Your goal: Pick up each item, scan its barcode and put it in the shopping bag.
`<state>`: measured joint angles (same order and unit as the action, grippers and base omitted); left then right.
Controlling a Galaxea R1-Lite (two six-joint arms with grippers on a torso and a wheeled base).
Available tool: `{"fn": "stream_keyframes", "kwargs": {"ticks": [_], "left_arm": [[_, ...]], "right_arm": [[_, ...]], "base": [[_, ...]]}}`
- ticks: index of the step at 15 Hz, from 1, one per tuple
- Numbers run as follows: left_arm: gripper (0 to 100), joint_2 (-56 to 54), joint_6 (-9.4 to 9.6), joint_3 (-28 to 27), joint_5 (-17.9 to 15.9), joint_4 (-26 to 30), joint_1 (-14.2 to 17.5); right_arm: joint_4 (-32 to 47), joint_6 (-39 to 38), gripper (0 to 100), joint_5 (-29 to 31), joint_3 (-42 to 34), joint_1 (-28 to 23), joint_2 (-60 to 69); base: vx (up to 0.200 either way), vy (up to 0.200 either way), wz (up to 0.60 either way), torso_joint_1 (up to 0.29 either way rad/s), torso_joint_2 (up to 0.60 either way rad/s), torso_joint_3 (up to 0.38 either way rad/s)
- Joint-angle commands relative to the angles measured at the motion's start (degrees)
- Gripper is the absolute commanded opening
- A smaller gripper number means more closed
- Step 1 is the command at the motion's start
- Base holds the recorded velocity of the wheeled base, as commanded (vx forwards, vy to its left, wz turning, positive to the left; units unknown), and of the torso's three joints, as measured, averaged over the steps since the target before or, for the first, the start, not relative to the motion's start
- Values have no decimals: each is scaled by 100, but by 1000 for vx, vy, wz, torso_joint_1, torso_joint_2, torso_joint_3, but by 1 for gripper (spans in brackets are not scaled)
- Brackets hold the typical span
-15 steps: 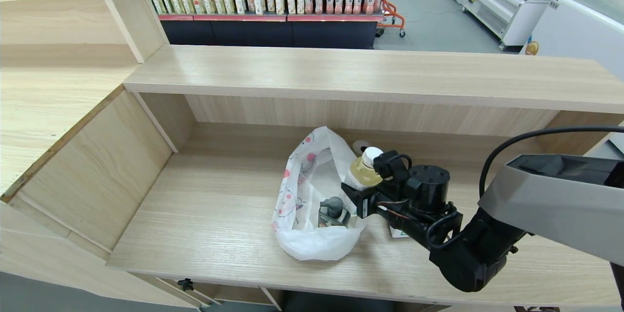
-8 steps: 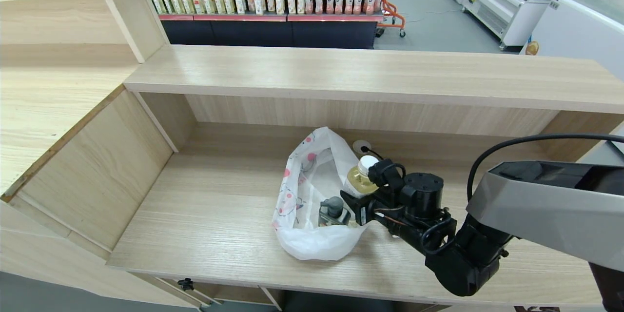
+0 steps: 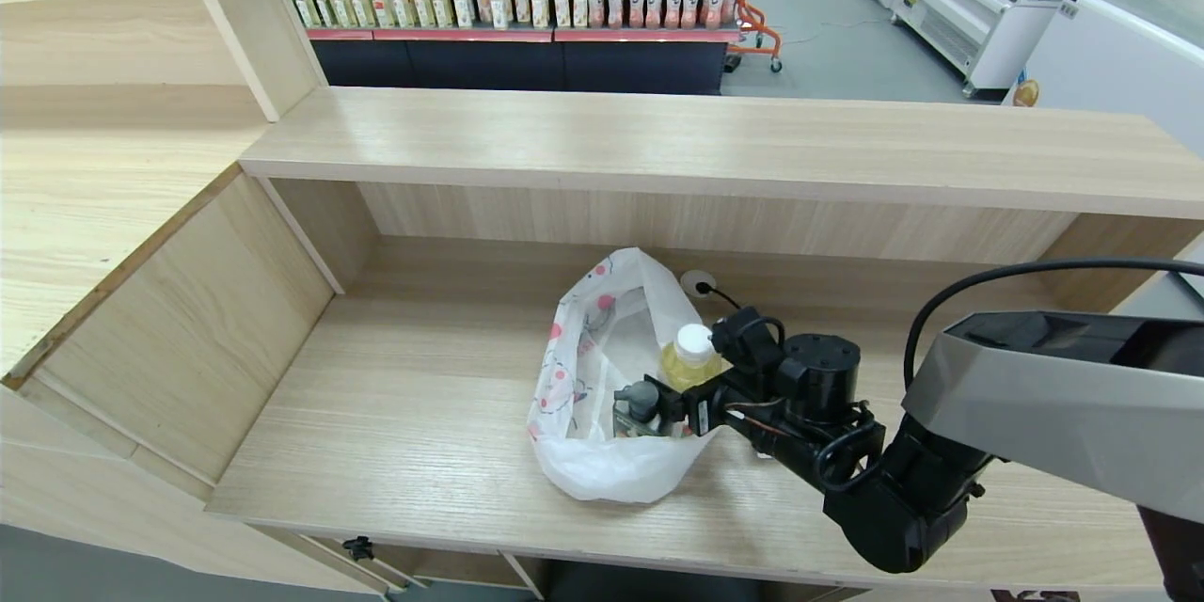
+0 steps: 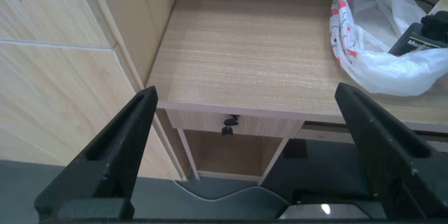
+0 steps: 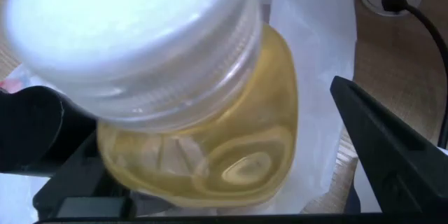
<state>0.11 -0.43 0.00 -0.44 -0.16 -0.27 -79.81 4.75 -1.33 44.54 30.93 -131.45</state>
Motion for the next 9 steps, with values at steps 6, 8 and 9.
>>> {"fn": "stream_keyframes", "kwargs": {"ticks": [6, 8, 9], "left_arm": [[100, -2, -1, 0, 0, -2, 0], [100, -2, -1, 0, 0, -2, 0], [100, -2, -1, 0, 0, -2, 0]], "right_arm": [[97, 175, 100, 1, -77, -52, 673], [370, 439, 100, -157, -464, -78, 1754], [748, 447, 100, -175, -622, -78, 2379]], "base": [[0, 0, 0, 0, 0, 0], [0, 0, 0, 0, 0, 0], [0, 0, 0, 0, 0, 0]]}}
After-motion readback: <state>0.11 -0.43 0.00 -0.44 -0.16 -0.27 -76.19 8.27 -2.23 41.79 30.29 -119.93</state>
